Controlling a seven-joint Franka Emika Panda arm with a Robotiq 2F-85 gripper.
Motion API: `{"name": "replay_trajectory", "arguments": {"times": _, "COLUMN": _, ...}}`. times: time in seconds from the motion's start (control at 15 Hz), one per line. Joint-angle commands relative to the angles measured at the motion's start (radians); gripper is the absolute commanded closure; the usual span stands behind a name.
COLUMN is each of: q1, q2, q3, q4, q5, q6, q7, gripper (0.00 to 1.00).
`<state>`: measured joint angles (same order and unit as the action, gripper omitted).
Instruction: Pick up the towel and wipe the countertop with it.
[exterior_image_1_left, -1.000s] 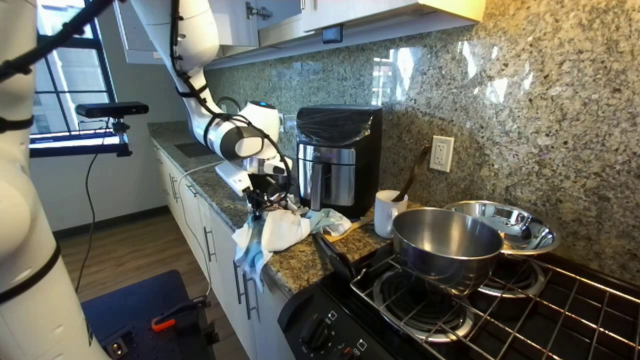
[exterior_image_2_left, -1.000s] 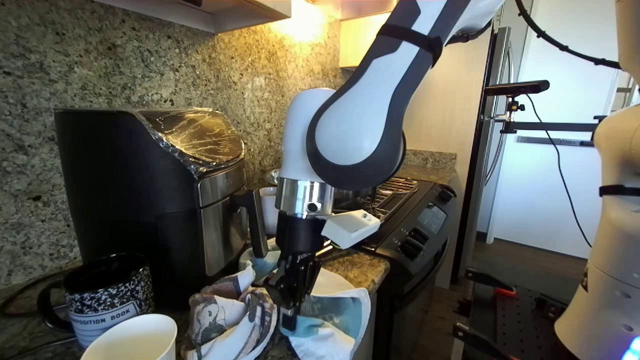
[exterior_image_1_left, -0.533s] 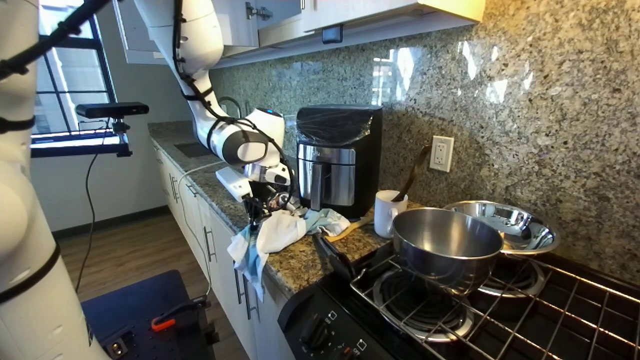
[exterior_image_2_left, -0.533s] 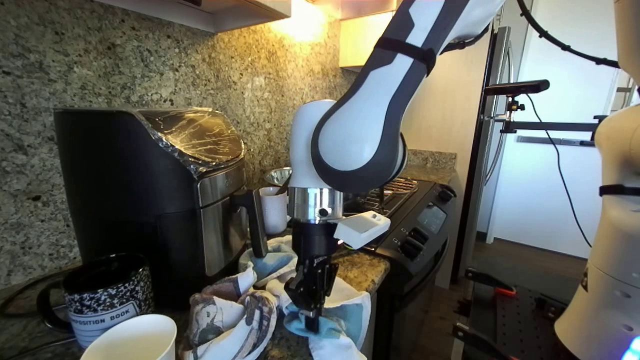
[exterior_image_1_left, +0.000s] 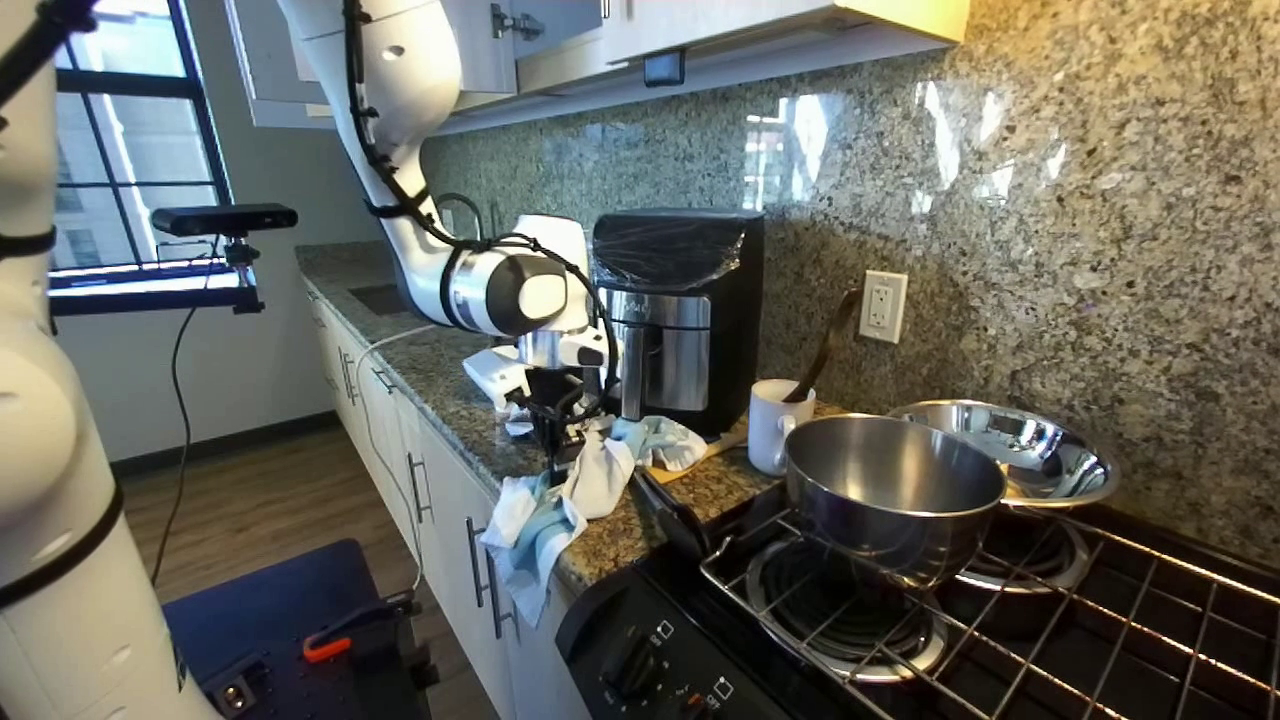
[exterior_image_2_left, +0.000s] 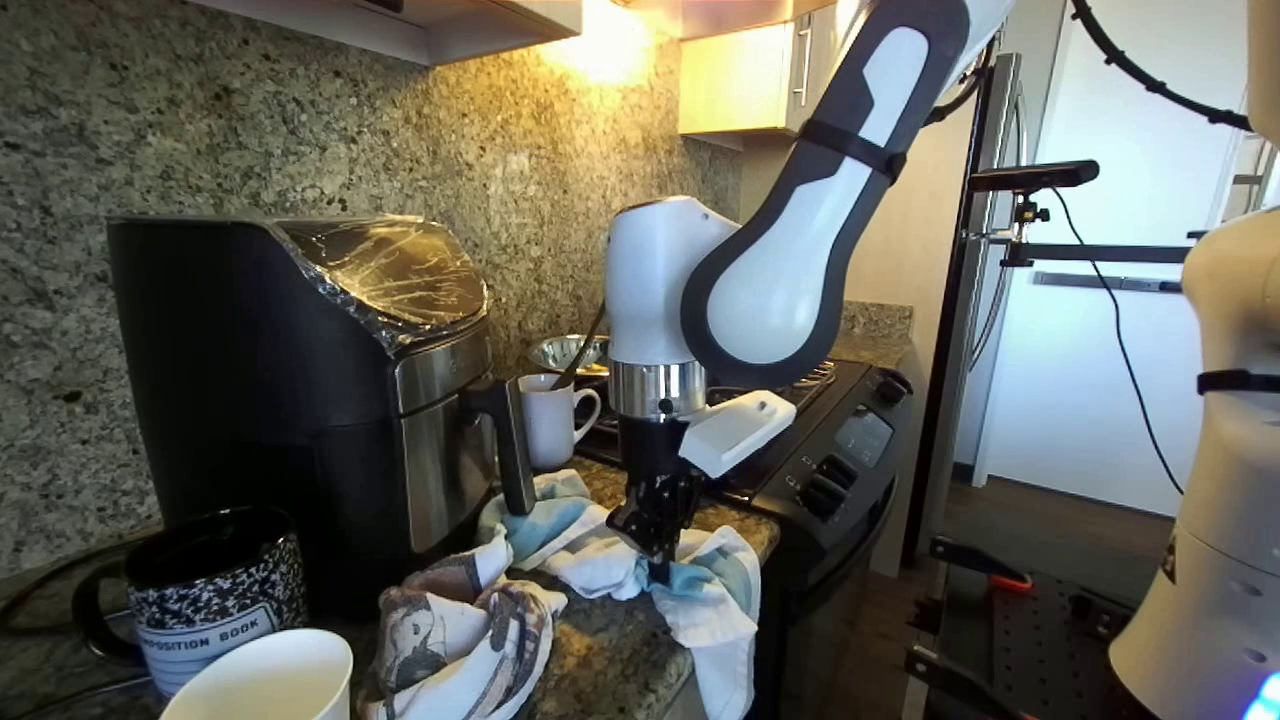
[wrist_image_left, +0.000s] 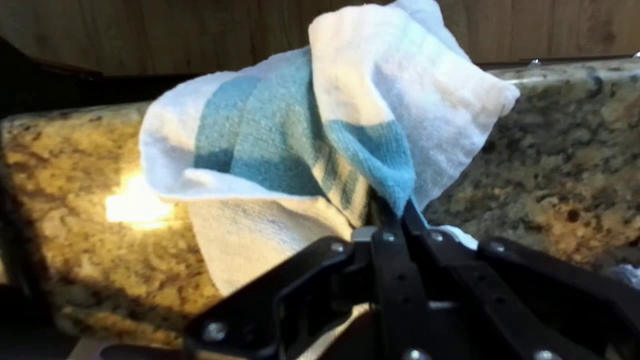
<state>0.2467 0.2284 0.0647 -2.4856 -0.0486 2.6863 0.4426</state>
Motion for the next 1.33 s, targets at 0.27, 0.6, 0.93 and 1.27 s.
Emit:
{"name": "replay_trajectory", "arguments": {"times": 0.27, "q1": 0.036, "q2": 0.02, "q3": 0.084, "q4": 0.023, "q5": 0.074, "q6": 0.18, "q7": 0.029, "gripper": 0.97}}
{"name": "replay_trajectory", "arguments": {"times": 0.6, "q1": -0.045, "q2": 0.061, "q3": 0.316, "q4": 0.067, "q5": 0.383, "q6": 0.143, "q7": -0.266, "gripper": 0.97}}
{"name": "replay_trajectory", "arguments": {"times": 0.93, "q1": -0.029, "q2": 0.012, "q3": 0.251, "q4": 0.019, "q5": 0.348, "q6": -0.019, "q7": -0.253, "gripper": 0.97}}
{"name": "replay_trajectory", "arguments": {"times": 1.27, "q1": 0.008, "q2": -0.031, "q3": 0.078, "q4": -0.023, "q5": 0.114, "q6": -0.11, "q7": -0.082, "gripper": 0.97}}
